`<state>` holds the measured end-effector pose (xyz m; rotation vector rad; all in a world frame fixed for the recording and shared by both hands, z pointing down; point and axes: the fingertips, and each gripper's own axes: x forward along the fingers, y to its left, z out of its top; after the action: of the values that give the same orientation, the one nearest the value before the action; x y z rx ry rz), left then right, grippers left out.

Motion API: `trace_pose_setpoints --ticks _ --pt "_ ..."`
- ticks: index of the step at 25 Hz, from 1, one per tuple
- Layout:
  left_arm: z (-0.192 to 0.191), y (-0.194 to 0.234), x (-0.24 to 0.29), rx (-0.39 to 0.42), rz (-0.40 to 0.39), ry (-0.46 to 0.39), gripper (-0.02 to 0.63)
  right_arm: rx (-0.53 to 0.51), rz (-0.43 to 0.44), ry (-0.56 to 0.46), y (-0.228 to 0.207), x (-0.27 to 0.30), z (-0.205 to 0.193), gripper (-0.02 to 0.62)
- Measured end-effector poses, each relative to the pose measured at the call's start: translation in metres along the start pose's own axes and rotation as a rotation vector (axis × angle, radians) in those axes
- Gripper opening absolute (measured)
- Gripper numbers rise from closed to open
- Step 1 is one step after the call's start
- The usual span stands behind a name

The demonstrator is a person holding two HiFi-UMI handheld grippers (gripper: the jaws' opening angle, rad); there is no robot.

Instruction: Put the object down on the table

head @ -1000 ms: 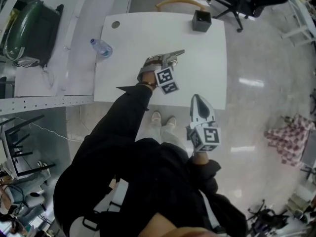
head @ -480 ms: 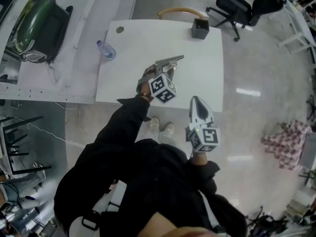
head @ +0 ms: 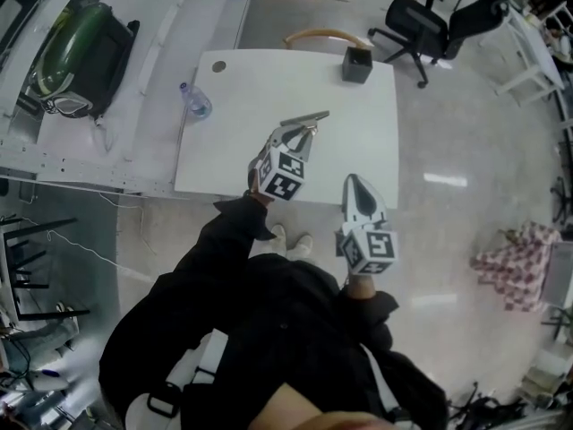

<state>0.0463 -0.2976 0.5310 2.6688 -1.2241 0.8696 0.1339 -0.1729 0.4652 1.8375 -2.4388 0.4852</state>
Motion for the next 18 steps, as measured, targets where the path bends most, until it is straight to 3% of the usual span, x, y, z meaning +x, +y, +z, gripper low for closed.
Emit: trace_pose_setpoints --ticks 4,18 --pt "0.009 0.000 -0.017 -0.091 0.004 -0.064 0.003 -0.022 -0.011 -0.002 -0.002 -0.001 0.005 -0.008" --pt "0.018 -0.003 -0.070 -0.262 0.025 -0.211 0.002 -0.059 0.032 -0.047 0.014 0.009 0.025 -0.008"
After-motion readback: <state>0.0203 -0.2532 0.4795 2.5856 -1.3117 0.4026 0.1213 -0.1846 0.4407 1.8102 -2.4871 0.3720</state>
